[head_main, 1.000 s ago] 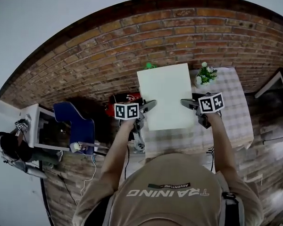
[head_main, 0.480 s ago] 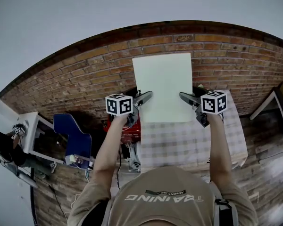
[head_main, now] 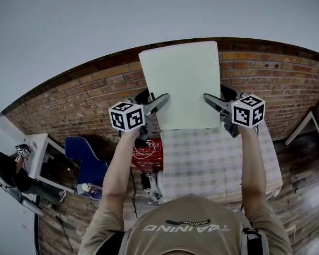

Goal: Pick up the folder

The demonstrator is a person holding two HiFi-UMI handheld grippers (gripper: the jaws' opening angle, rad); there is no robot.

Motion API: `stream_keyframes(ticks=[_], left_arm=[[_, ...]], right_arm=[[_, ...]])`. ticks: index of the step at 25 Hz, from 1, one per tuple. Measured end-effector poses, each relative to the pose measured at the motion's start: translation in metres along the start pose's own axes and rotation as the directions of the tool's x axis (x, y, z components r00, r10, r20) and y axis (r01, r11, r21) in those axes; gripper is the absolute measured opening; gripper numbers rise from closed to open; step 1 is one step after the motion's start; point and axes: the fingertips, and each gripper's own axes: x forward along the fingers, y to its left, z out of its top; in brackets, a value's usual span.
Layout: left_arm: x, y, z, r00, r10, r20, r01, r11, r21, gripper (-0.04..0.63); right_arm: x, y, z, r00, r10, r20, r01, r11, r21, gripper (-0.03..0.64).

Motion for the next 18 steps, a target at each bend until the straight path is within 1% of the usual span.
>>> stream_keyframes(ticks=[5, 9, 11, 14, 18], left_arm=[[-0.014, -0.006, 0.044, 0.999, -0.002, 0.053, -0.003, 0.997, 0.081, 0.339], [-0.029, -0.015, 0.072, 0.996, 0.008, 0.085, -0.022, 0.987, 0.157, 0.339], [-0.031, -0.019, 0.08, 0.995, 0.01, 0.103, -0.027, 0.985, 0.17, 0.339], [-0.031, -0.022, 0.088, 0.992, 0.004, 0.125, -0.024, 0.986, 0.166, 0.339], [-0.029, -0.026, 0.083, 0.992, 0.002, 0.124, -0.023, 0.986, 0.165, 0.339]], right_arm=[[0.001, 0.012, 0.032, 0.997, 0.016, 0.07, -0.017, 1.0, 0.011, 0.288], [-0.002, 0.025, 0.054, 0.994, 0.024, 0.103, -0.02, 0.999, -0.038, 0.288], [-0.004, 0.028, 0.064, 0.993, 0.022, 0.114, -0.014, 0.998, -0.068, 0.288], [-0.007, 0.03, 0.075, 0.991, 0.015, 0.132, -0.003, 0.996, -0.091, 0.288], [-0.012, 0.029, 0.071, 0.993, 0.004, 0.119, 0.007, 0.996, -0.093, 0.288]])
